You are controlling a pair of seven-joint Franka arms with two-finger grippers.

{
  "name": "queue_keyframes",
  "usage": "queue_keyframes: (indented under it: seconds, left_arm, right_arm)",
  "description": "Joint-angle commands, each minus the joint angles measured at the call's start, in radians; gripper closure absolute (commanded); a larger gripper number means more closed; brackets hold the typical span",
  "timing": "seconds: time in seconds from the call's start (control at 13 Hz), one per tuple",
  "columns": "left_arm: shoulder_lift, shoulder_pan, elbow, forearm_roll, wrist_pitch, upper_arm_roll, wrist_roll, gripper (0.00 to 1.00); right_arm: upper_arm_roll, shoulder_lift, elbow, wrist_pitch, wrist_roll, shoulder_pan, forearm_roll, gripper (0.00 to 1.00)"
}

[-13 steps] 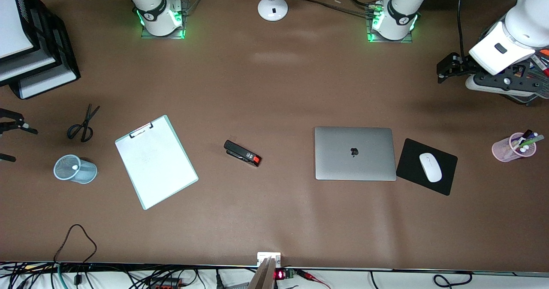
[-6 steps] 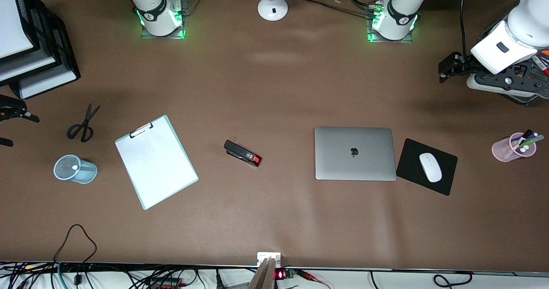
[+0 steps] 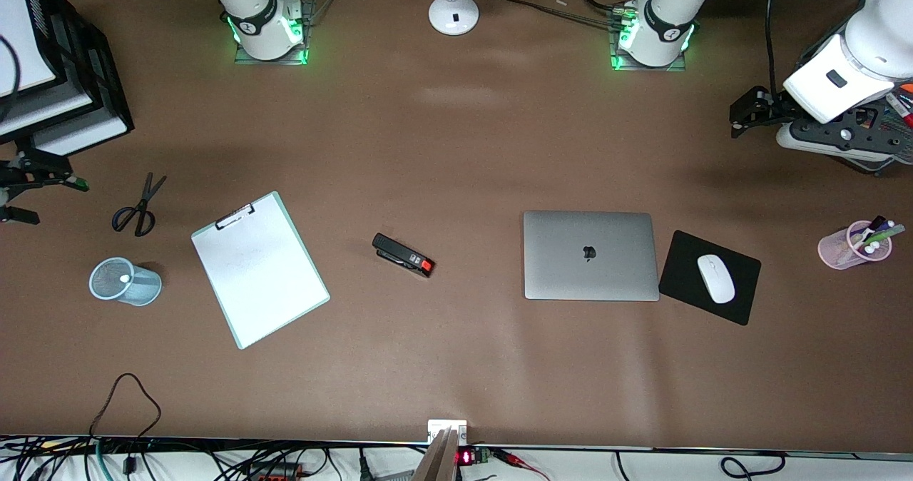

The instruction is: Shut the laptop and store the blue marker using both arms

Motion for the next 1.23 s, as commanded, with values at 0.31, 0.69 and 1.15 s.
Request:
queue_keyframes:
  seconds: [0.31, 0.69, 1.15]
  left_arm:
    - [0.008, 0.004, 0.028, 0.017, -0.021, -0.002, 0.022, 0.00]
    - [0.008, 0.004, 0.028, 0.017, -0.021, -0.002, 0.022, 0.00]
    - [0.009, 0.004, 0.028, 0.017, -0.020, -0.001, 0.022, 0.00]
  right_arm:
    - [-0.001, -0.059, -0.018, -0.091, 0.204, 0.062, -0.075, 0.00]
    - [-0.001, -0.076, -0.018, -0.129, 0.366, 0.108, -0.103, 0.00]
    - [-0.007, -0.087, -0.026, -0.138, 0.434, 0.105, -0.109, 0.00]
